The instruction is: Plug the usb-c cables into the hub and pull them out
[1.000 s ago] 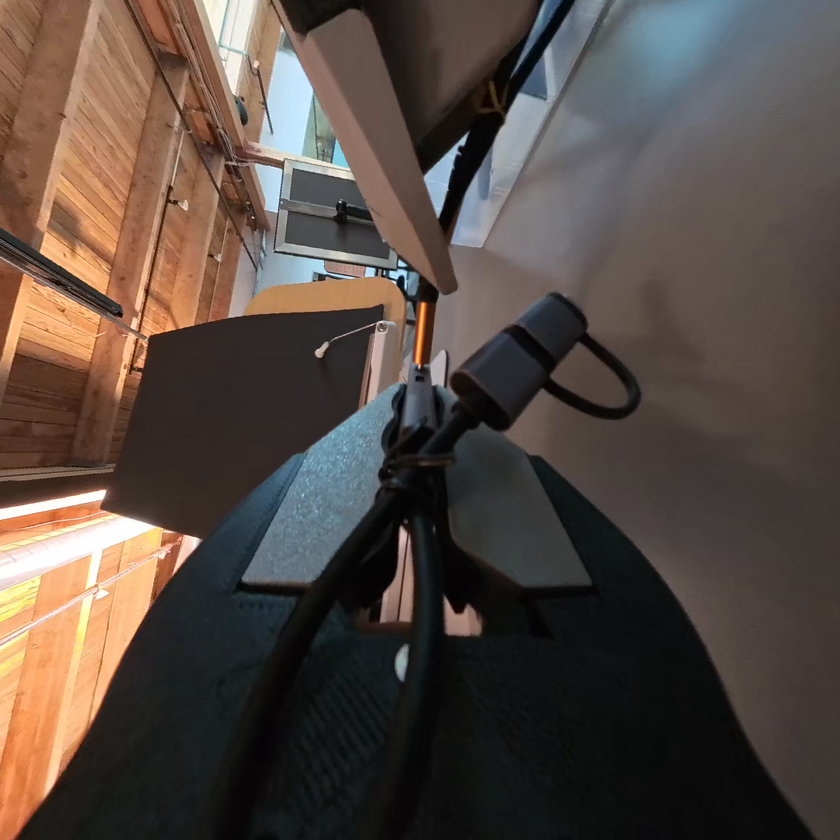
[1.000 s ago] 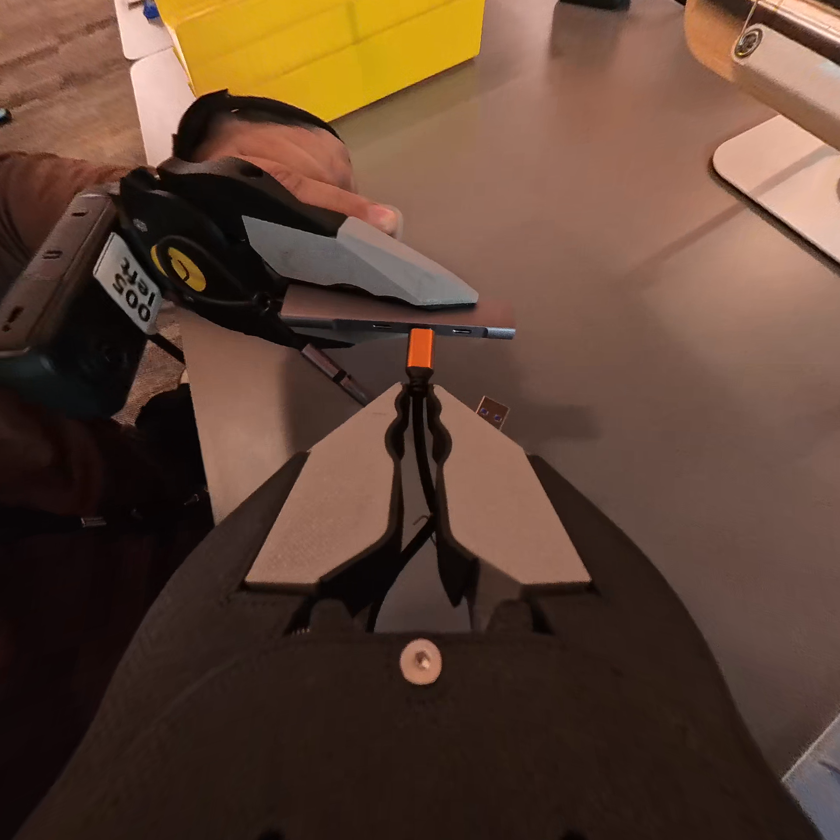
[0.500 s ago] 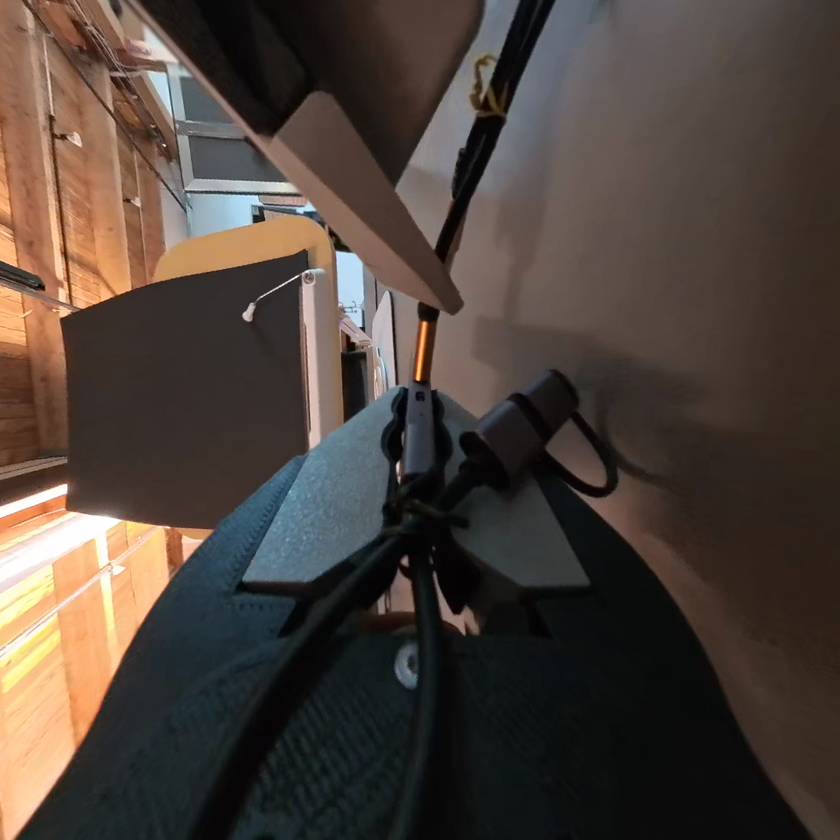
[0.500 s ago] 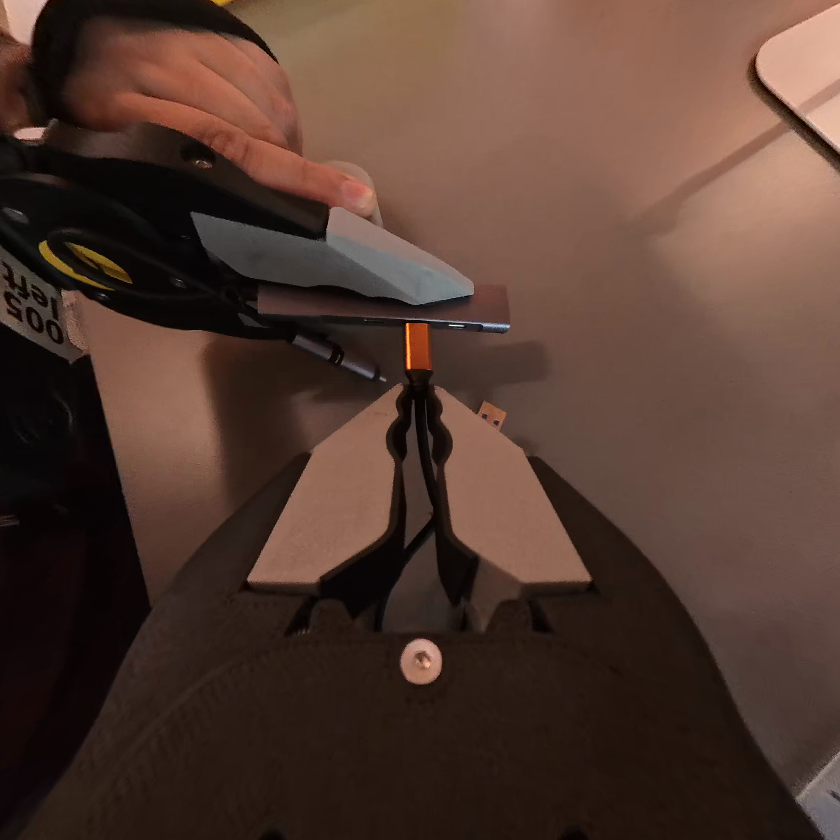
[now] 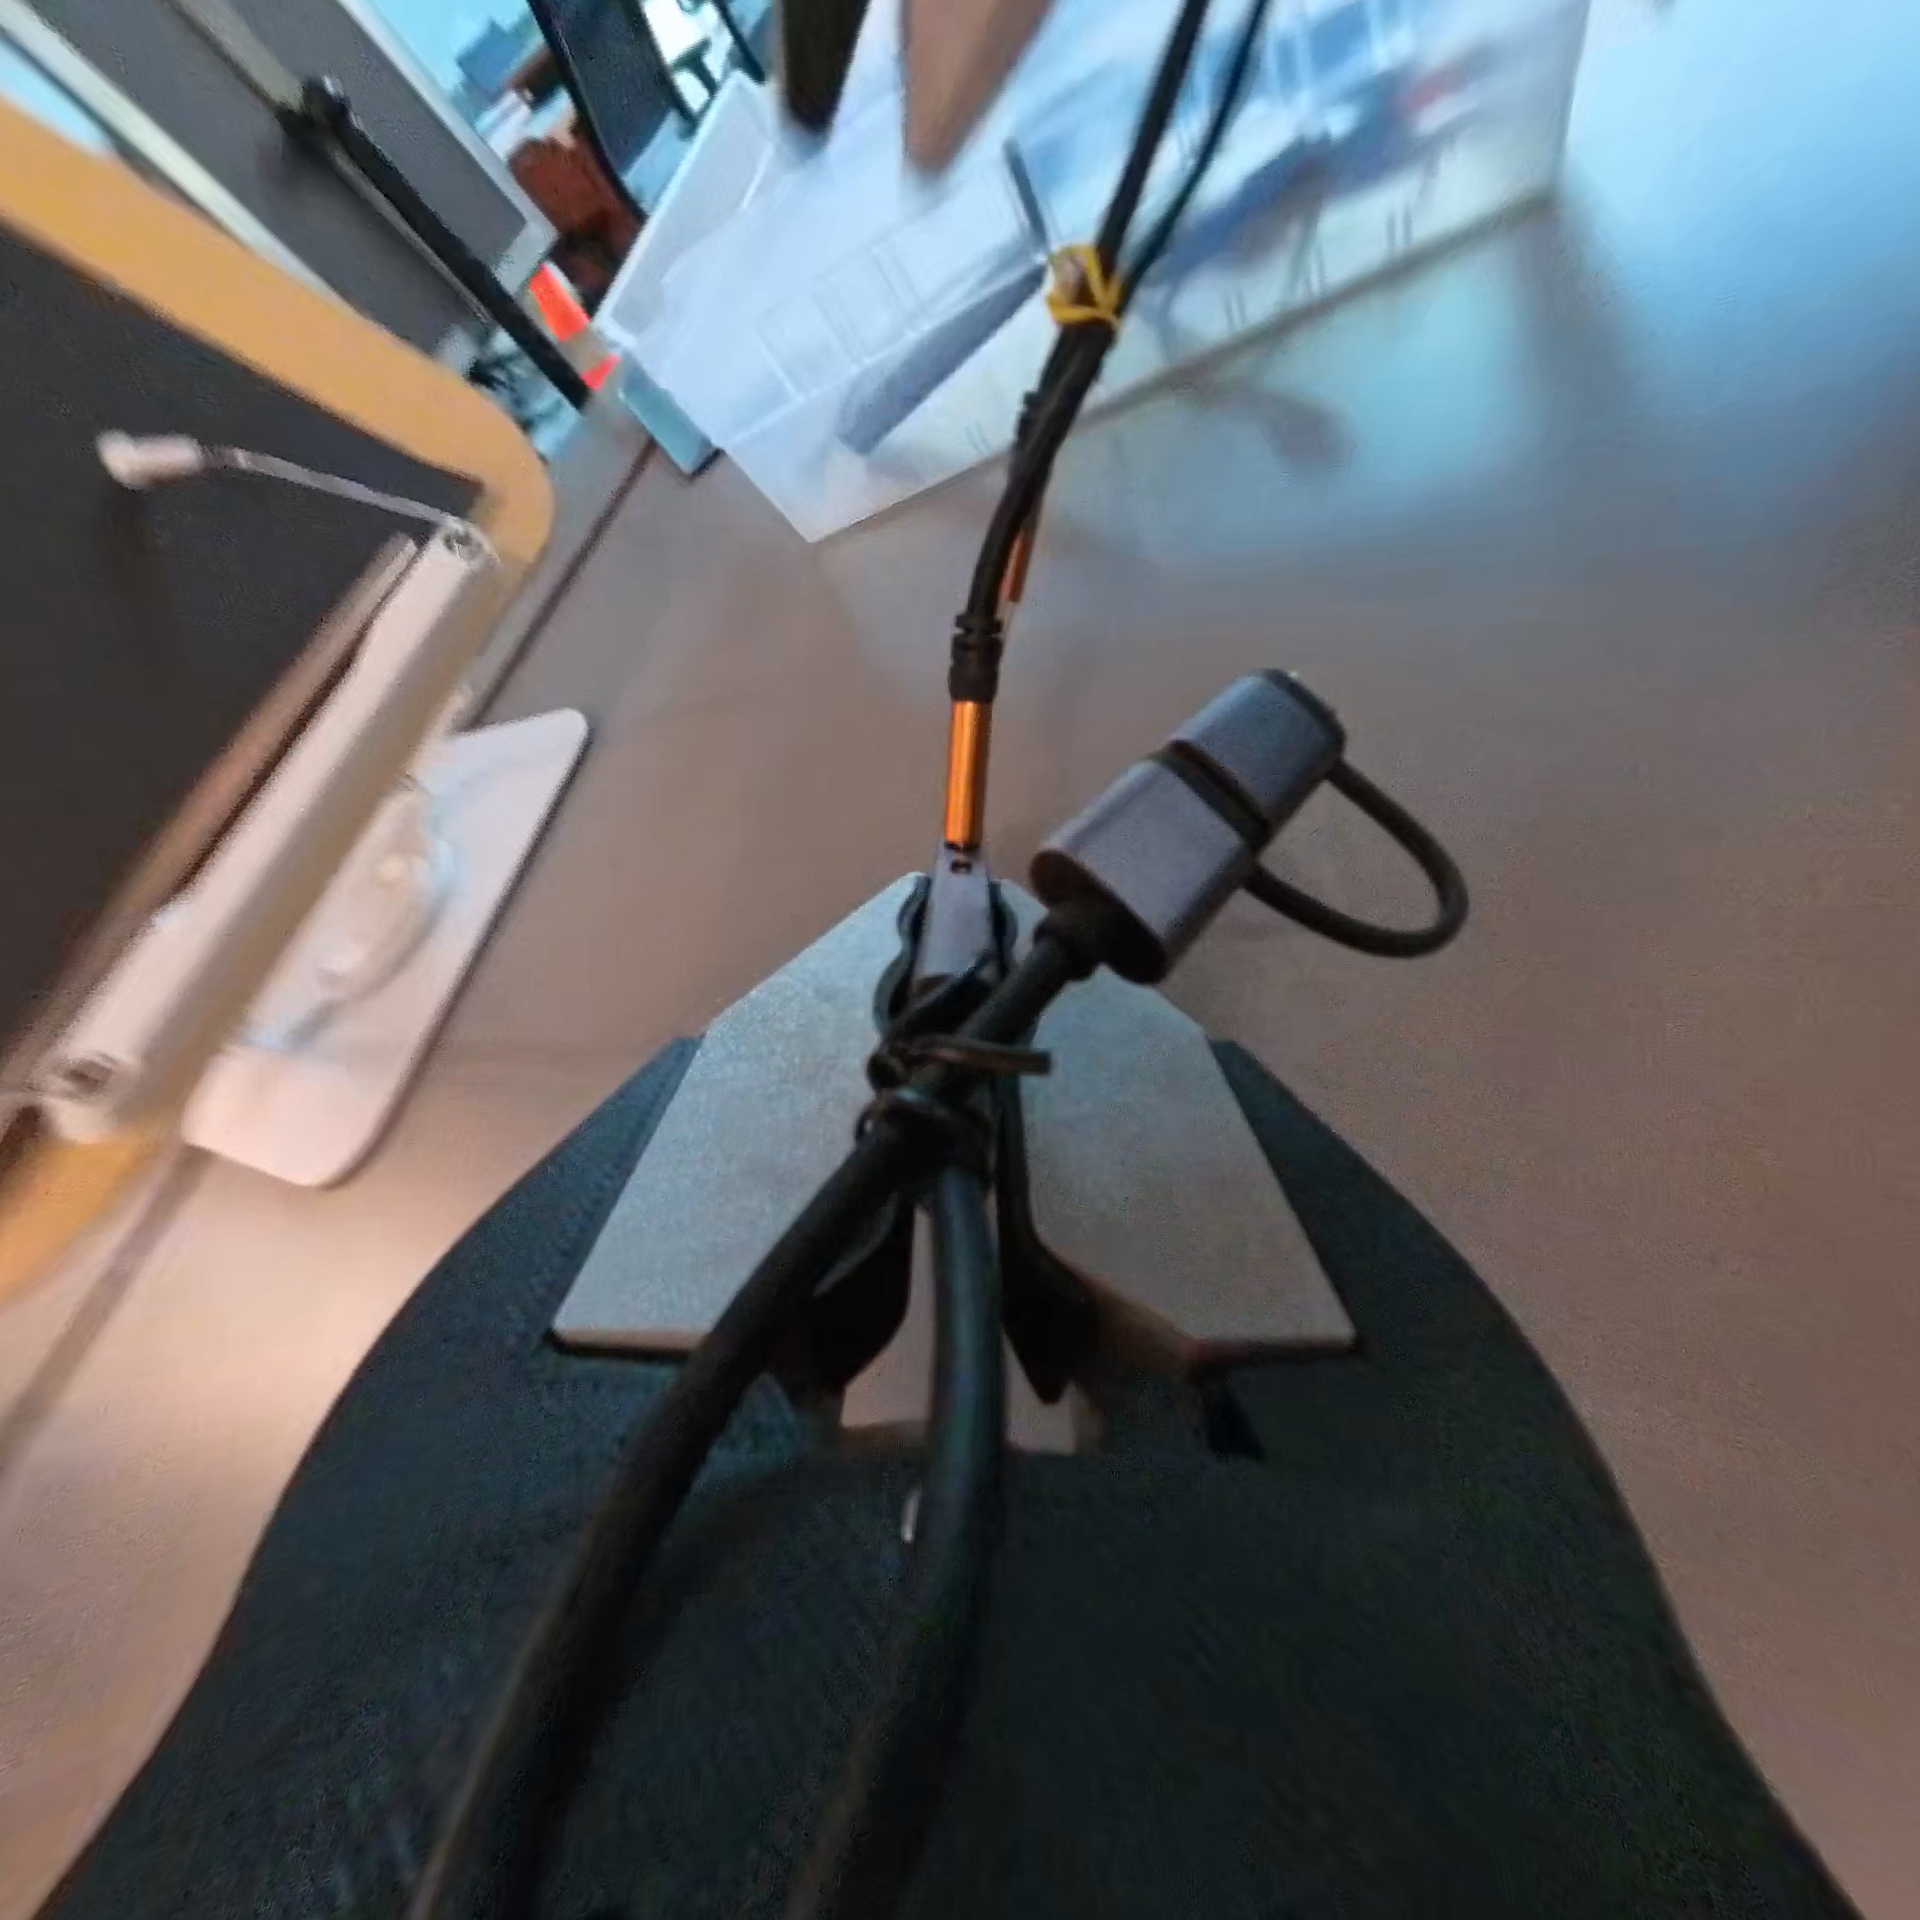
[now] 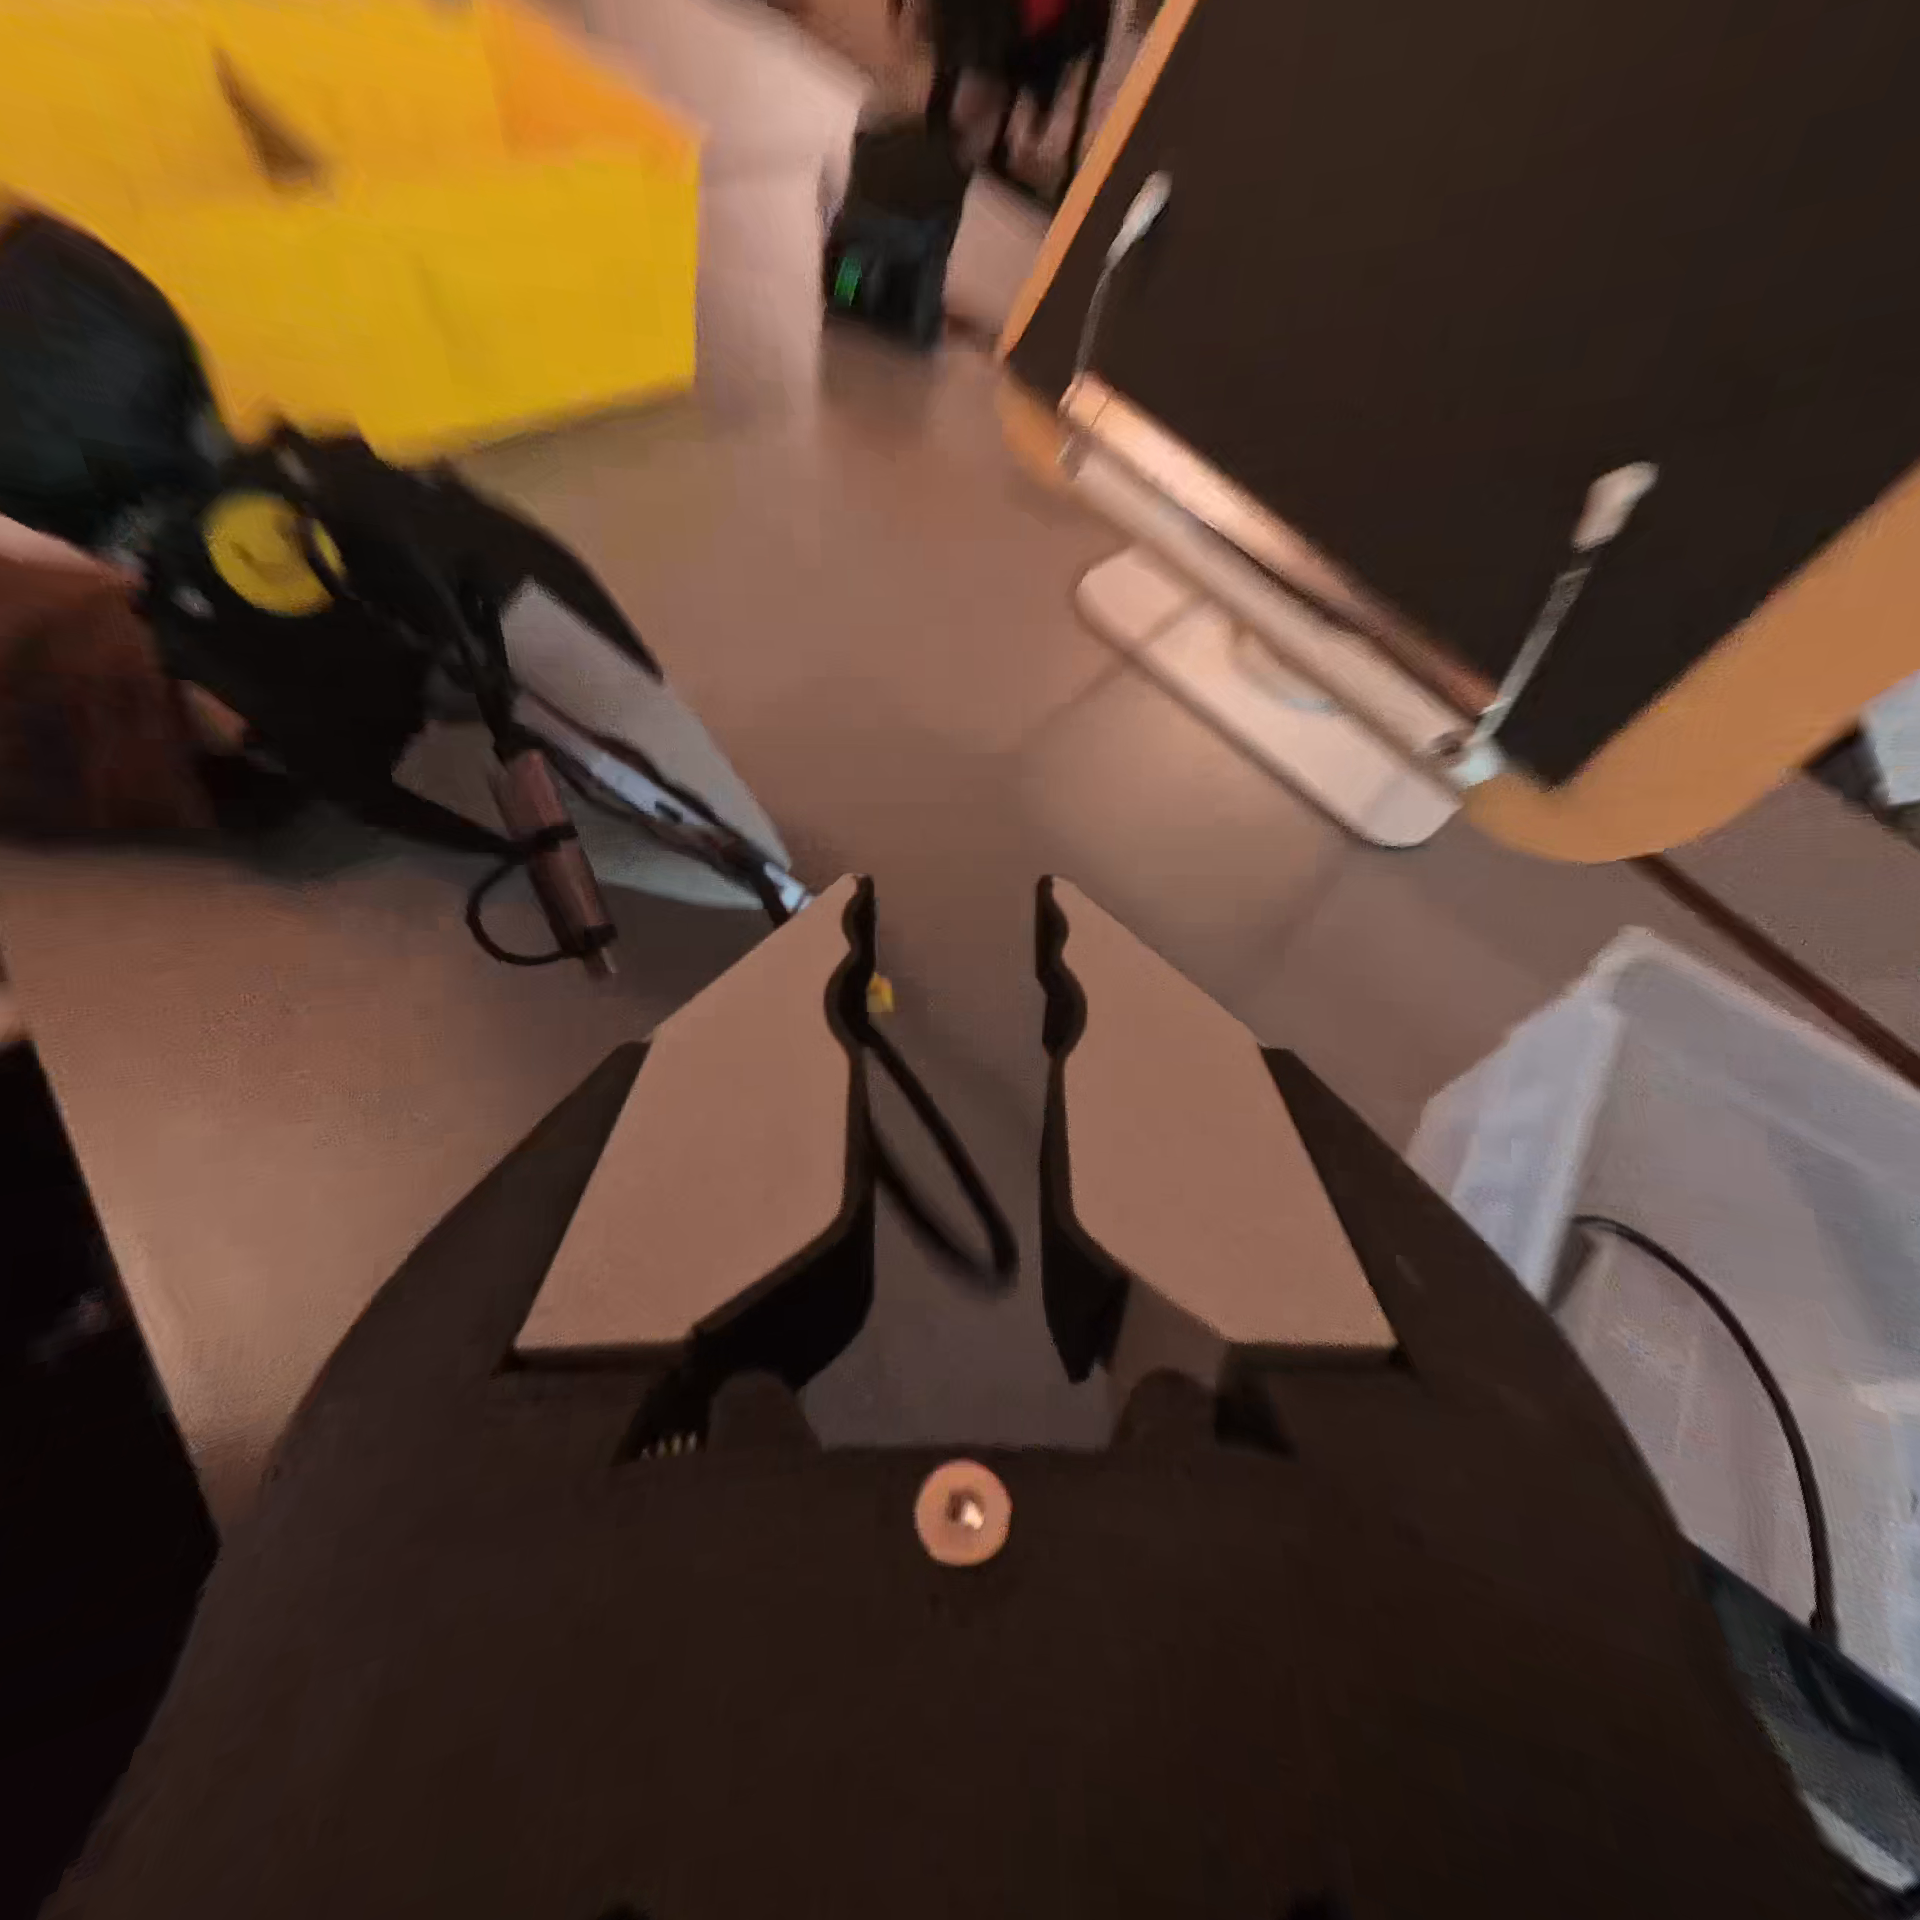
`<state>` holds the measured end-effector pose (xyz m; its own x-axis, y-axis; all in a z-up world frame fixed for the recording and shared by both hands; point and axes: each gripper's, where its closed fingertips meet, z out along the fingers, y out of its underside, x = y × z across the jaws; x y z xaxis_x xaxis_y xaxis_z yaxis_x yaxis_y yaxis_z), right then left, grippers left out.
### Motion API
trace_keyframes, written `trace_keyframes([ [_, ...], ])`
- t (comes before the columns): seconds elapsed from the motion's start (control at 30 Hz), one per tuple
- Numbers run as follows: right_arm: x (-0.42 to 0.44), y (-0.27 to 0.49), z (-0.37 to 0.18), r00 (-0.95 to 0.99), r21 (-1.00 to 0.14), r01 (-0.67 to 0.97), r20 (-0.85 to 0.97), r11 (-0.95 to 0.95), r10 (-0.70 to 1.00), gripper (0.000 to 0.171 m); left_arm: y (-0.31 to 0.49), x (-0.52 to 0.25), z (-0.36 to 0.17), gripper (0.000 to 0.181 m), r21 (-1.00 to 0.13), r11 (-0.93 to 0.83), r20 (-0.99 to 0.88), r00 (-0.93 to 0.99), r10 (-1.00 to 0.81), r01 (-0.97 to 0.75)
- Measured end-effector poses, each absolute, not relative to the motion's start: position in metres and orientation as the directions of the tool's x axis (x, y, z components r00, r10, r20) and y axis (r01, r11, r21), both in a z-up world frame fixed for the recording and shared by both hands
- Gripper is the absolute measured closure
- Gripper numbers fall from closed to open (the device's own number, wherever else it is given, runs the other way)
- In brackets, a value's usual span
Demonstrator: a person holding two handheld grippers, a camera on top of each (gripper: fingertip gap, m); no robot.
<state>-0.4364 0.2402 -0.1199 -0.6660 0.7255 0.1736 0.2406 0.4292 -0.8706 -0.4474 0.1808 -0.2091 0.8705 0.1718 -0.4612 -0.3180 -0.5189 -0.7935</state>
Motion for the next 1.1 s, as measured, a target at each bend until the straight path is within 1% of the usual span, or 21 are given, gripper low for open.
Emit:
trace_keyframes([
  [0.07, -0.429, 0.256, -0.082, -0.637, -0.945, 0.178, 0.1, 0.273, 0.764, 0.14, 0.177, -0.448, -0.199, 0.174, -0.892, -0.414, -0.273, 0.946, 0.174, -0.181],
  [0.1, -0.423, 0.261, -0.068, -0.65, -0.968, 0.145, 0.061, 0.203, 0.758, 0.139, 0.176, -0.446, -0.189, 0.175, -0.938, -0.335, -0.152, 0.974, 0.165, -0.09],
  [0.17, -0.415, 0.266, -0.052, -0.68, -0.988, 0.12, -0.013, 0.093, 0.733, 0.14, 0.175, -0.437, -0.166, 0.175, -0.976, -0.165, 0.128, 0.988, 0.082, 0.14],
  [0.23, -0.415, 0.263, -0.058, -0.71, -0.984, 0.167, -0.08, 0.058, 0.7, 0.133, 0.171, -0.439, -0.147, 0.175, -0.953, -0.038, 0.3, 0.954, 0.024, 0.301],
  [0.27, -0.416, 0.258, -0.067, -0.726, -0.977, 0.203, -0.107, 0.063, 0.68, 0.129, 0.169, -0.439, -0.141, 0.175, -0.93, -0.002, 0.368, 0.93, -0.016, 0.368],
  [0.33, -0.42, 0.246, -0.086, -0.752, -0.959, 0.267, -0.148, 0.093, 0.642, 0.124, 0.166, -0.441, -0.134, 0.175, -0.875, 0.038, 0.478, 0.875, -0.078, 0.482],
  [0.4, -0.426, 0.233, -0.101, -0.766, -0.948, 0.302, -0.179, 0.1, 0.618, 0.123, 0.162, -0.443, -0.128, 0.175, -0.815, 0.077, 0.562, 0.816, -0.139, 0.574],
  [0.47, -0.426, 0.217, -0.113, -0.792, -0.935, 0.341, -0.233, 0.094, 0.564, 0.123, 0.16, -0.446, -0.126, 0.175, -0.775, 0.086, 0.608, 0.776, -0.17, 0.626],
  [0.67, -0.425, 0.182, -0.133, -0.825, -0.91, 0.406, -0.326, 0.081, 0.461, 0.124, 0.167, -0.425, -0.128, 0.175, -0.804, 0.023, 0.575, 0.786, -0.227, 0.595],
  [0.7, -0.423, 0.178, -0.135, -0.828, -0.907, 0.414, -0.339, 0.078, 0.446, 0.126, 0.169, -0.421, -0.128, 0.175, -0.805, 0.013, 0.574, 0.783, -0.238, 0.593],
  [0.73, -0.422, 0.175, -0.135, -0.832, -0.905, 0.42, -0.353, 0.069, 0.428, 0.132, 0.171, -0.418, -0.129, 0.175, -0.807, -0.001, 0.574, 0.782, -0.243, 0.591],
  [0.77, -0.42, 0.171, -0.134, -0.835, -0.903, 0.426, -0.367, 0.059, 0.41, 0.141, 0.172, -0.416, -0.131, 0.175, -0.81, -0.016, 0.572, 0.784, -0.24, 0.586],
  [0.8, -0.419, 0.169, -0.134, -0.837, -0.9, 0.433, -0.378, 0.055, 0.396, 0.155, 0.174, -0.414, -0.134, 0.175, -0.815, -0.032, 0.569, 0.788, -0.235, 0.579],
  [0.83, -0.419, 0.168, -0.136, -0.838, -0.898, 0.437, -0.382, 0.058, 0.39, 0.16, 0.175, -0.412, -0.137, 0.175, -0.821, -0.045, 0.563, 0.793, -0.233, 0.57],
  [0.9, -0.418, 0.169, -0.14, -0.842, -0.896, 0.439, -0.386, 0.064, 0.376, 0.162, 0.175, -0.412, -0.14, 0.175, -0.824, -0.059, 0.561, 0.796, -0.227, 0.564],
  [0.93, -0.416, 0.169, -0.14, -0.845, -0.893, 0.446, -0.396, 0.064, 0.36, 0.165, 0.175, -0.41, -0.14, 0.174, -0.823, -0.071, 0.563, 0.793, -0.234, 0.563],
  [1.0, -0.415, 0.17, -0.138, -0.852, -0.898, 0.434, -0.386, 0.067, 0.353, 0.166, 0.176, -0.411, -0.141, 0.169, -0.818, -0.074, 0.571, 0.788, -0.23, 0.57],
  [1.1, -0.419, 0.178, -0.133, -0.857, -0.925, 0.368, -0.298, 0.096, 0.42, 0.166, 0.176, -0.414, -0.145, 0.161, -0.827, -0.084, 0.56, 0.803, -0.203, 0.555],
])
